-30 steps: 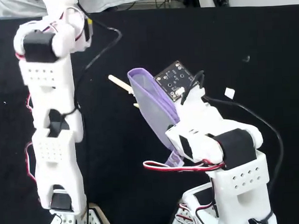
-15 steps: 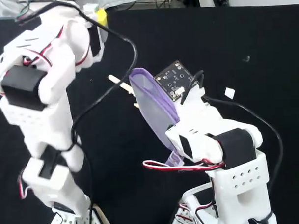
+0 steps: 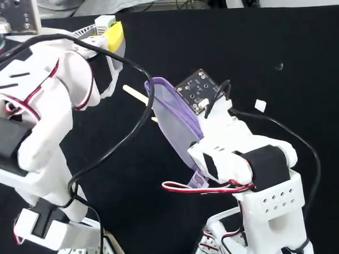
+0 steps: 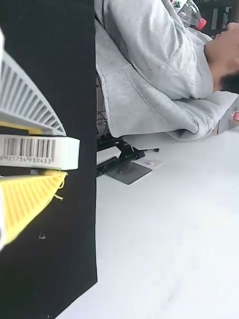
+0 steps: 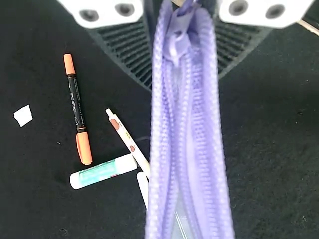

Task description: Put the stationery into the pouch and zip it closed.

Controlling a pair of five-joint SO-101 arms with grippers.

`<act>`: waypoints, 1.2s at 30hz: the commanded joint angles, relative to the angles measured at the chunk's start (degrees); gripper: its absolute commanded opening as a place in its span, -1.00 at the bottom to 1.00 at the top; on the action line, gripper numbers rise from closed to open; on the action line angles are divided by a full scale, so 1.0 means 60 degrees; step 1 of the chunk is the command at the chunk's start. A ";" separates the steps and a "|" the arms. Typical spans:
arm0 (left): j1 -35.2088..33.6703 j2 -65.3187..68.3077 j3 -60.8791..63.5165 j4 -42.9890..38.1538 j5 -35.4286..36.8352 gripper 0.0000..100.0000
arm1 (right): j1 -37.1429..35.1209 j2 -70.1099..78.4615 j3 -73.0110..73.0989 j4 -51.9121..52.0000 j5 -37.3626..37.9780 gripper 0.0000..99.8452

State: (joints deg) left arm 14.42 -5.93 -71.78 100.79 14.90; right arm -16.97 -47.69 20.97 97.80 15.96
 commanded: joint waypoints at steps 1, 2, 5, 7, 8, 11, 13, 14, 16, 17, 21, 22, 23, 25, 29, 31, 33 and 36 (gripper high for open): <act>0.0095 -0.0689 0.0198 0.0044 0.0147 -0.94 | -0.0088 0.0125 0.0330 -0.0059 0.0073 -0.98; 0.0095 -0.0894 0.0623 0.0044 0.0147 -0.94 | -0.0088 0.0125 0.0330 -0.0059 0.0073 -0.98; 0.0095 -0.1817 0.2132 0.0015 0.0161 -0.94 | -0.0088 0.0125 0.0330 -0.0059 0.0073 -0.98; 0.0095 -0.2535 0.3099 -0.0088 0.0161 -0.94 | -0.0088 0.0125 0.0330 -0.0073 0.0059 -0.98; 0.0095 -0.2872 0.3612 -0.0264 0.0205 -0.94 | -0.0088 0.0125 0.0330 -0.0088 0.0059 -0.98; 0.0081 -0.3941 0.5487 -0.1187 0.0308 -0.94 | -0.0088 0.0125 0.0315 -0.0103 0.0059 -0.98; 0.0081 -0.4718 0.6923 -0.2125 0.0322 -0.94 | -0.0088 0.0125 0.0300 -0.0103 0.0044 -0.98; 0.0081 -0.5128 0.7744 -0.2696 0.0337 -0.94 | -0.0088 0.0125 0.0300 -0.0103 0.0044 -0.98; 0.0095 -0.5905 0.9546 -0.4088 0.0337 -0.94 | -0.0088 0.0125 0.0315 -0.0103 0.0044 -0.98; 0.0095 -0.6300 1.0469 -0.4879 0.0322 -0.94 | -0.0088 0.0125 0.0315 -0.0088 0.0044 -0.98; 0.0095 -0.7722 1.3707 -0.7516 0.0293 -0.94 | -0.0088 0.0125 0.0315 -0.0059 0.0059 -0.98; 0.0095 -0.8059 1.4337 -0.8059 0.0293 -0.94 | -0.0088 0.0125 0.0315 -0.0059 0.0059 -0.98; 0.0110 -0.8352 1.4850 -0.8498 0.0308 -0.94 | -0.0088 0.0125 0.0315 -0.0059 0.0059 -0.98; 0.0359 -0.8821 1.5509 -0.9099 0.0322 -0.94 | -0.0088 0.0125 0.0315 -0.0059 0.0059 -0.98; 0.1179 -0.9363 1.6183 -0.9670 0.0337 -0.94 | -0.0088 0.0125 0.0315 -0.0088 0.0059 -0.98; 0.1560 -0.9421 1.6447 -1.0198 0.0337 -0.94 | -0.0088 0.0125 0.0315 -0.0103 0.0059 -0.98; 0.1722 -0.9465 1.6916 -1.1077 0.0337 -0.94 | -0.0088 0.0125 0.0315 -0.0103 0.0059 -0.98; 0.1766 -0.9465 1.7897 -1.2733 0.0322 -0.94 | -0.0088 0.0125 0.0315 -0.0088 0.0059 -0.98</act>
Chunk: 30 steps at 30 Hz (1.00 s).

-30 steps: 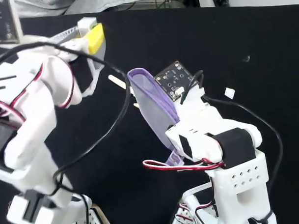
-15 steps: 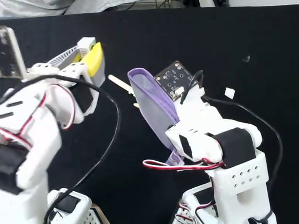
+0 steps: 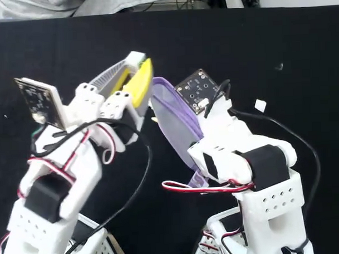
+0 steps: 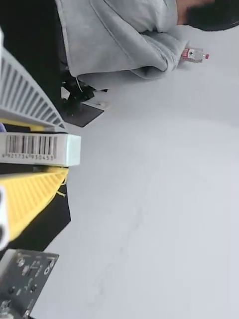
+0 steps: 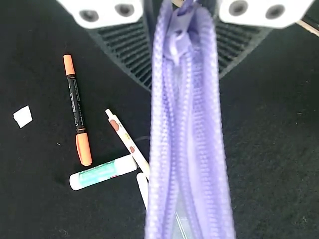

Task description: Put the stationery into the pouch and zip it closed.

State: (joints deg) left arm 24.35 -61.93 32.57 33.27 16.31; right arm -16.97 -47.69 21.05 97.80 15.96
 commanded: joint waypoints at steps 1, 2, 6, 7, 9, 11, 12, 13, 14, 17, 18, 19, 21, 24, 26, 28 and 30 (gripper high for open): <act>0.0081 -0.0132 0.0842 -0.1993 0.0088 -0.94 | -0.0088 0.0125 0.0300 -0.0088 0.0059 -0.98; 0.0081 -0.0132 0.1179 -0.2462 0.0088 -0.94 | -0.0088 0.0125 0.0300 -0.0088 0.0059 -0.98; 0.0081 -0.0132 0.1985 -0.3780 0.0059 -0.94 | -0.0088 0.0125 0.0300 -0.0088 0.0073 -0.98; 0.0081 -0.0132 0.2088 -0.3985 0.0044 -0.94 | -0.0088 0.0125 0.0300 -0.0088 0.0073 -0.98; 0.0066 -0.0044 0.2147 -0.4249 0.0044 -0.94 | -0.0088 0.0066 0.0300 -0.0059 0.0088 -0.98; 0.0066 -0.0044 0.2176 -0.4381 0.0044 -0.94 | -0.0088 0.0066 0.0300 -0.0059 0.0088 -0.98; 0.0125 -0.0044 0.2176 -0.4410 0.0044 -0.94 | -0.0088 0.0066 0.0315 -0.0059 0.0088 -0.98; 0.0154 -0.0073 0.2161 -0.4454 0.0044 -0.94 | -0.0088 0.0066 0.0315 -0.0044 0.0088 -0.98; 0.0183 -0.0132 0.2147 -0.4440 0.0073 -0.94 | -0.0088 0.0066 0.0315 -0.0044 0.0088 -0.98; 0.0359 -0.0278 0.1985 -0.4352 0.0044 -0.94 | -0.0190 0.0066 0.0315 -0.0044 0.0088 -0.98; 0.0374 -0.0278 0.2000 -0.4308 0.0015 -0.94 | -0.0381 0.0066 0.0315 -0.0044 0.0088 -0.98; 0.0418 -0.0278 0.2088 -0.4293 -0.0103 -0.94 | -0.0513 0.0066 0.0315 -0.0029 0.0088 -0.98; 0.0608 -0.0308 0.2440 -0.4308 -0.0293 -0.94 | -0.0615 0.0081 0.0315 -0.0044 0.0088 -0.98; 0.0872 -0.0440 0.2791 -0.4264 -0.0308 -0.94 | -0.0630 0.0066 0.0300 -0.0044 0.0073 -0.98; 0.0842 -0.0498 0.3011 -0.4264 -0.0308 -0.94 | -0.0601 0.0066 0.0300 -0.0044 0.0059 -0.98; 0.0842 -0.0615 0.3304 -0.4264 -0.0308 -0.94 | -0.0586 0.0066 0.0300 -0.0044 0.0059 -0.98; 0.0842 -0.0733 0.3509 -0.4264 -0.0308 -0.94 | -0.0586 0.0066 0.0300 -0.0044 0.0059 -0.98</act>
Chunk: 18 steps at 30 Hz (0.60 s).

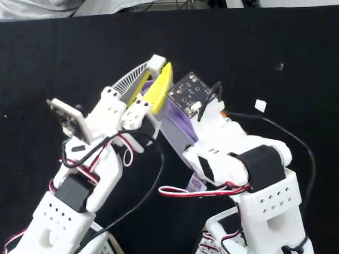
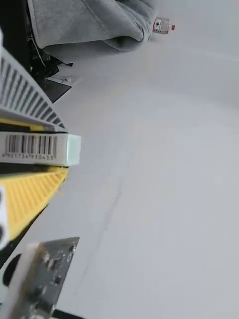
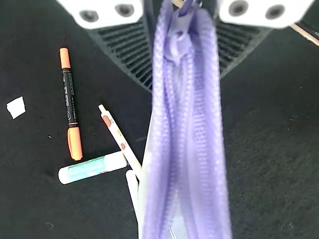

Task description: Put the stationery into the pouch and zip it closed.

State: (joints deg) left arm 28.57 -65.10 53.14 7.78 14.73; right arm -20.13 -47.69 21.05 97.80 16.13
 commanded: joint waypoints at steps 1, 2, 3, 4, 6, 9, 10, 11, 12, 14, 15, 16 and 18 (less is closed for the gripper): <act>0.0110 -0.0352 0.0139 -0.0015 -0.0044 -0.94 | -0.0059 0.0066 0.0300 -0.0044 0.0029 -0.98; -0.0007 -0.0527 0.0183 0.0000 -0.0044 -0.94 | -0.0044 0.0066 0.0300 -0.0044 0.0029 -0.98; -0.0081 -0.0747 0.0198 0.0000 -0.0044 -0.94 | 0.0000 0.0066 0.0300 -0.0044 0.0015 -0.98; -0.0125 -0.0967 0.0198 0.0000 -0.0044 -0.94 | 0.0147 0.0066 0.0300 -0.0044 0.0015 -0.98; -0.0183 -0.1304 0.0227 0.0073 -0.0044 -0.94 | 0.0366 0.0081 0.0286 -0.0044 0.0015 -0.98; -0.0168 -0.1465 0.0227 0.0762 -0.0513 -0.94 | 0.0425 0.0066 0.0300 -0.0044 0.0015 -0.98; -0.0168 -0.1465 0.0271 0.0864 -0.0615 -0.94 | 0.0425 0.0066 0.0300 -0.0044 0.0015 -0.98; -0.0168 -0.1465 0.0403 0.0835 -0.0674 -0.94 | 0.0410 0.0066 0.0300 -0.0044 0.0015 -0.98; -0.0168 -0.1465 0.0564 0.0659 -0.0777 -0.94 | 0.0410 0.0066 0.0300 -0.0044 0.0015 -0.98; -0.0271 -0.1465 0.0901 0.0161 -0.0777 -0.94 | 0.0396 0.0066 0.0286 -0.0044 0.0015 -0.98; -0.0403 -0.1465 0.1048 -0.0073 -0.0777 -0.94 | 0.0396 0.0066 0.0286 -0.0044 0.0015 -0.98; -0.0476 -0.1465 0.1209 -0.0278 -0.0777 -0.94 | 0.0396 0.0066 0.0286 -0.0044 0.0015 -0.98; -0.0593 -0.1465 0.1560 -0.0571 -0.0777 -0.94 | 0.0396 0.0066 0.0286 -0.0044 0.0015 -0.98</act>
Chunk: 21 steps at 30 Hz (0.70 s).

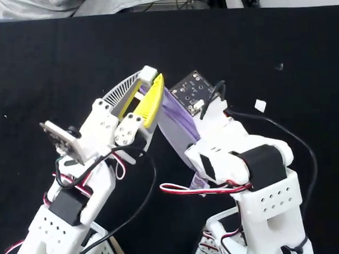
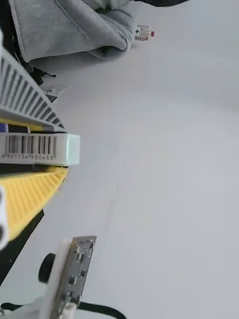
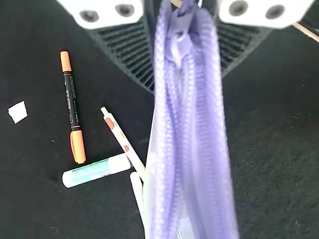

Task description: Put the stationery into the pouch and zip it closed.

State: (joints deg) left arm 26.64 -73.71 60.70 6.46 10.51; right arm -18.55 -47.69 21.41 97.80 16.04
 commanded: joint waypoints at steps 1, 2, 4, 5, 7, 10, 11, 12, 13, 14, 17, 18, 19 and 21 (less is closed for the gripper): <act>-0.0286 -0.0029 0.0462 -0.0469 -0.0073 -0.94 | 0.0132 0.0066 0.0242 -0.0044 0.0029 -0.98; -0.0286 -0.0029 0.0608 -0.0615 -0.0073 -0.94 | 0.0132 0.0066 0.0242 -0.0044 0.0029 -0.98; -0.0286 -0.0029 0.0769 -0.0908 -0.0073 -0.94 | 0.0132 0.0066 0.0242 -0.0044 0.0029 -0.98; -0.0286 -0.0029 0.0769 -0.1040 -0.0073 -0.94 | 0.0132 0.0066 0.0242 -0.0044 0.0044 -0.98; -0.0256 0.0015 0.0608 -0.1187 -0.0073 -0.94 | 0.0132 0.0066 0.0242 -0.0044 0.0044 -0.98; -0.0271 0.0586 0.0242 -0.1158 -0.0073 -0.94 | 0.0132 0.0066 0.0242 -0.0044 0.0044 -0.98; -0.0271 0.0923 0.0154 -0.1187 -0.0073 -0.94 | 0.0132 0.0066 0.0242 -0.0044 0.0044 -0.98; -0.0271 0.1319 0.0081 -0.1187 -0.0073 -0.94 | 0.0132 0.0066 0.0242 -0.0044 0.0044 -0.98; -0.0271 0.1685 -0.0007 -0.1201 -0.0073 -0.94 | 0.0132 0.0066 0.0242 -0.0044 0.0044 -0.98; -0.0271 0.1993 -0.0081 -0.1201 -0.0015 -0.94 | 0.0132 0.0066 0.0242 -0.0029 0.0044 -0.98; -0.0271 0.2535 -0.0315 -0.1216 0.0000 -0.94 | 0.0132 0.0066 0.0242 -0.0029 0.0044 -0.98; -0.0271 0.2549 -0.0315 -0.1216 0.0000 -0.94 | 0.0132 0.0051 0.0242 -0.0029 0.0044 -0.98; -0.0256 0.2549 -0.0300 -0.1187 -0.0059 -0.94 | 0.0161 0.0051 0.0242 -0.0029 0.0044 -0.98; -0.0271 0.2549 -0.0154 -0.1172 -0.0073 -0.94 | 0.0161 0.0051 0.0242 -0.0029 0.0044 -0.98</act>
State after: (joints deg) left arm 25.93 -59.91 61.49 -0.84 10.33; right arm -18.20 -47.60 21.32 97.71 15.87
